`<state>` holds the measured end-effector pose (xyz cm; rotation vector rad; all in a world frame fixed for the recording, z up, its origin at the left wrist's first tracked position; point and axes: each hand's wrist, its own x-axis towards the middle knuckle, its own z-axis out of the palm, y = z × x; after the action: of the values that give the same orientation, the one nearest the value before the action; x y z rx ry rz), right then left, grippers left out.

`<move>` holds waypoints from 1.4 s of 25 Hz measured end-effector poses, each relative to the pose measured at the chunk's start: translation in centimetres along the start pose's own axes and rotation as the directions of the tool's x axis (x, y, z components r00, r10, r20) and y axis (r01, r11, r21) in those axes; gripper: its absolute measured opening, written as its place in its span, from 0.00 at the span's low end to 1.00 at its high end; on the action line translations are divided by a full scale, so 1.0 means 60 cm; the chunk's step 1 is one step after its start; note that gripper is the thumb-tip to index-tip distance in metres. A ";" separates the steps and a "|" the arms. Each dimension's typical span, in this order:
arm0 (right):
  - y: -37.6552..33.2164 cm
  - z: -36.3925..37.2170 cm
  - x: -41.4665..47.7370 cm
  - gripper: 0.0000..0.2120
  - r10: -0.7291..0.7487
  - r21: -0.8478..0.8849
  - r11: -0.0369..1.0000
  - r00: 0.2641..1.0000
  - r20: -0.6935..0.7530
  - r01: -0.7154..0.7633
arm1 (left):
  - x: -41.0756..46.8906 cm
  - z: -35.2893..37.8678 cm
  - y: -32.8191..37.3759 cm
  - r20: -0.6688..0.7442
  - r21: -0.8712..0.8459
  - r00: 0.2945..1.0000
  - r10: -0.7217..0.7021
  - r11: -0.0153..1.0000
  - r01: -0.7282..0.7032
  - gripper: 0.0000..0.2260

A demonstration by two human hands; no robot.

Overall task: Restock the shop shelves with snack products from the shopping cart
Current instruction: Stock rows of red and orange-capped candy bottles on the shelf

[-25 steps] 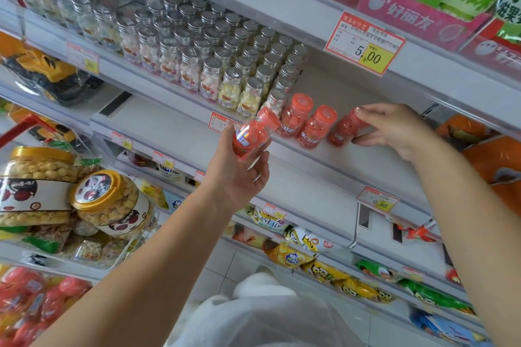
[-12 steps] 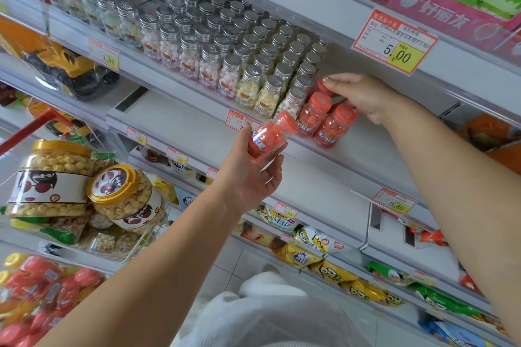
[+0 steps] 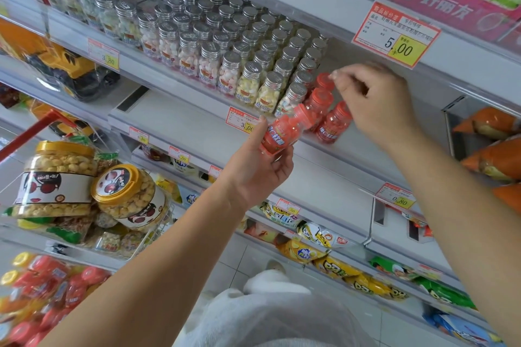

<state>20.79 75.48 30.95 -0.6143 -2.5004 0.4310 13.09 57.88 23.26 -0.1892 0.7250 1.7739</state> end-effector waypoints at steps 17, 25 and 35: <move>0.091 -0.088 -0.032 0.08 0.516 0.089 0.838 0.835 0.193 -0.538 | -0.001 0.009 -0.013 -0.016 0.243 0.998 -0.056 0.968 0.058 0.15; 0.118 -0.003 0.030 0.08 0.454 0.371 0.746 0.829 0.325 -0.554 | 0.002 0.001 -0.014 -0.055 0.220 0.998 -0.035 0.974 0.047 0.16; 0.105 0.029 0.047 0.04 0.488 0.473 0.641 0.797 0.357 -0.604 | 0.008 0.002 -0.008 -0.051 0.211 0.998 -0.033 0.977 0.043 0.15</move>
<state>19.78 81.94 28.10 -1.1154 -2.1160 1.4785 13.40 58.43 22.92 -0.1006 0.9325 1.6474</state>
